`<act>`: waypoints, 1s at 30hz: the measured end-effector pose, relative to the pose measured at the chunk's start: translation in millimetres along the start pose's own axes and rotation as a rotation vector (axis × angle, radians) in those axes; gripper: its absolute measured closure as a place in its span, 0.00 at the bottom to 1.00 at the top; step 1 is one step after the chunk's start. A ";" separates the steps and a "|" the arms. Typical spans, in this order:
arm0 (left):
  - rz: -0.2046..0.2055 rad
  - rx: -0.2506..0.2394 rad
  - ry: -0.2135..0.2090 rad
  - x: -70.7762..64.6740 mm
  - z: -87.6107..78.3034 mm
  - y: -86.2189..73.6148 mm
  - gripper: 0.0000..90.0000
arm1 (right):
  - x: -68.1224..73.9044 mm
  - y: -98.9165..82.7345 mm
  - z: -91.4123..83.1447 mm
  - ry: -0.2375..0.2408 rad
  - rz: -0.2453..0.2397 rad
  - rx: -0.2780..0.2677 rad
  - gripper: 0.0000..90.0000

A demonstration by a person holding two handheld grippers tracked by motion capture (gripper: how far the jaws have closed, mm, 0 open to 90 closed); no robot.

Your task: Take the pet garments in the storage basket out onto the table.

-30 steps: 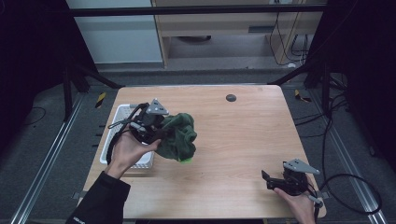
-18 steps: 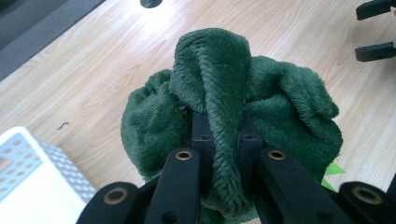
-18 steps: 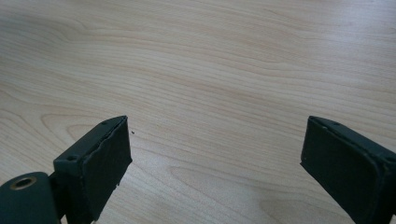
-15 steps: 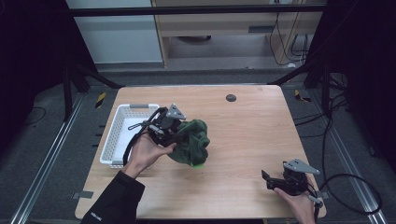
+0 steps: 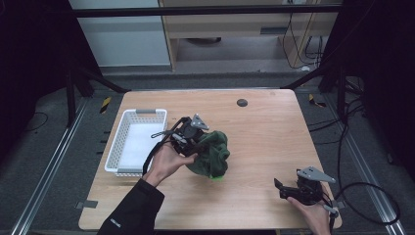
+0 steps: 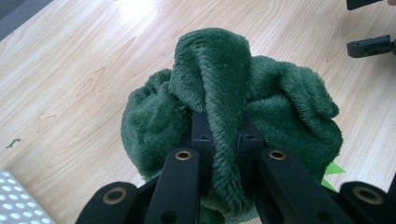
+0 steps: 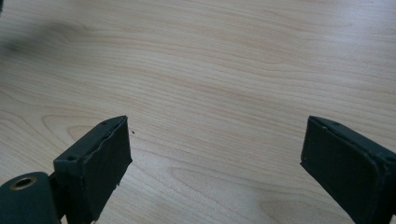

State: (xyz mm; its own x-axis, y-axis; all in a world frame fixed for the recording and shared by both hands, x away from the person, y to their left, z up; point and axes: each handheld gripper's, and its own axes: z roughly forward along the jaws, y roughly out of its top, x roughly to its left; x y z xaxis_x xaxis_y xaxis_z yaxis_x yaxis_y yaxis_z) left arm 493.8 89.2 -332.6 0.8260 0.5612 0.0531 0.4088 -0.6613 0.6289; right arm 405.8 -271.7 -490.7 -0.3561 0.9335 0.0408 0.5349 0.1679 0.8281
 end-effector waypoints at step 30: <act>-0.002 0.071 -0.058 -14.0 61.7 -8.0 0.88 | -0.1 -0.5 0.7 0.001 -0.009 0.003 0.09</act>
State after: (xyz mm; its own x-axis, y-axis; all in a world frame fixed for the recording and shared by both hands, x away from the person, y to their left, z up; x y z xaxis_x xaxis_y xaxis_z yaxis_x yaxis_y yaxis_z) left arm 502.8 55.9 -386.3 0.8455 0.5340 0.0056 0.4351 -0.6949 0.5726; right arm 406.1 -271.7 -491.5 -0.3615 0.9318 0.0334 0.5337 0.1775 0.8268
